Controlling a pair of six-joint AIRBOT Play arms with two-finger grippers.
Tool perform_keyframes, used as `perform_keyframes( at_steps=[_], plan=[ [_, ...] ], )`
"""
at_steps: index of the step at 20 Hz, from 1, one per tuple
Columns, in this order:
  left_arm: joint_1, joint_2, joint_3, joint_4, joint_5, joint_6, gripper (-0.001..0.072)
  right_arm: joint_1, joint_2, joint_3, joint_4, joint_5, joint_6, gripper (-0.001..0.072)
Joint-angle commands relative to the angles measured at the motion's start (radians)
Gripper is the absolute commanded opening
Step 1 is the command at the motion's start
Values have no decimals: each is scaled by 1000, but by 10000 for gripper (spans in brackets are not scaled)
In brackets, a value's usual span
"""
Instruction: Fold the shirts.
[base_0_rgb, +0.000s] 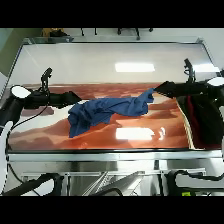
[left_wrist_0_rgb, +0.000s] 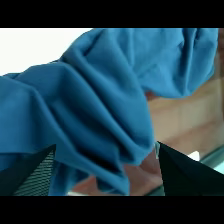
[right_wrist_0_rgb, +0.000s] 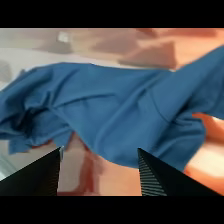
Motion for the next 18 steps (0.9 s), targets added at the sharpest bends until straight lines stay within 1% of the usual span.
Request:
perform_keyframes(
  at_steps=[1,2,3,5,6,7,10,13,16,18],
  plan=[
    [100,-58,26,5,-221,-23,703,-57,13,-39,-68,70,-16,527],
    [129,-41,-8,5,-257,-25,703,-67,29,-57,-89,89,-7,528],
    [152,-7,-71,9,-266,-24,703,-70,49,-97,-93,89,0,529],
    [170,65,-214,48,-239,-25,703,-59,81,-203,-92,48,-9,540],
    [171,102,-286,81,-215,-26,703,-47,83,-251,-92,14,-18,614],
    [170,141,-360,102,-180,-34,703,-37,82,-300,-92,-29,-18,664],
    [170,230,-521,100,-72,-55,703,8,40,-365,-88,-128,-31,661],
    [170,271,-606,70,48,-55,703,61,-30,-365,-60,-171,-60,660],
    [170,226,-611,-16,138,-21,703,107,-101,-365,5,-224,-106,660],
    [158,141,-577,-60,174,-16,703,124,-134,-364,57,-259,-143,659]
  ],
)
